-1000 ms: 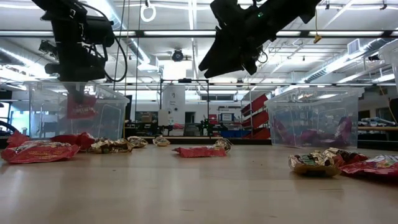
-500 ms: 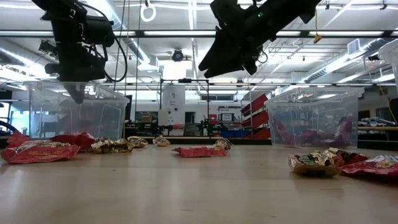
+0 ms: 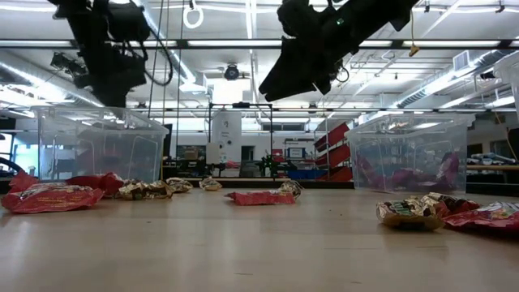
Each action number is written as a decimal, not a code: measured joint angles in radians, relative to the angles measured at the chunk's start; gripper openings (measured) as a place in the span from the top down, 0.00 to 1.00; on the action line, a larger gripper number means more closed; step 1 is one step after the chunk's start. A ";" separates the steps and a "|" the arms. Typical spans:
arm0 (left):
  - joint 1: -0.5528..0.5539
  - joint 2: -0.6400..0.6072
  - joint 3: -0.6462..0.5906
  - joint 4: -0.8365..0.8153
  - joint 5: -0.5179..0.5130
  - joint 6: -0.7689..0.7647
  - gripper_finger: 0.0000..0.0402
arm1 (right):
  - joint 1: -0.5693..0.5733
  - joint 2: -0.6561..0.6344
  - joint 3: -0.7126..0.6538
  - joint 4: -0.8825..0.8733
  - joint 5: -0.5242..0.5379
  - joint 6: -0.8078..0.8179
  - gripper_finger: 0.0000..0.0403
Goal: Sort candy
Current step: Put the red candy into the top left transparent bin
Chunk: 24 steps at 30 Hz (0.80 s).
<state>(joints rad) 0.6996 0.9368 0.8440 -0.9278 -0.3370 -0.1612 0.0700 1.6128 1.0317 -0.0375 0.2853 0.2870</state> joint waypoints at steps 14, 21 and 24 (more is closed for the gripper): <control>-0.181 -0.134 0.055 0.206 0.209 0.168 0.91 | 0.067 0.183 -0.001 0.002 -0.081 -0.291 0.68; -0.270 -0.135 0.027 0.263 0.253 0.185 0.91 | 0.106 0.259 -0.001 0.021 -0.072 -0.283 0.68; -0.300 -0.135 0.013 0.290 0.253 0.184 0.91 | 0.117 0.272 -0.001 0.017 -0.064 -0.265 0.67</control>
<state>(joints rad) 0.3997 0.8017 0.8568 -0.6375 -0.0841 0.0231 0.1872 1.8845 1.0306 -0.0201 0.2215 0.0219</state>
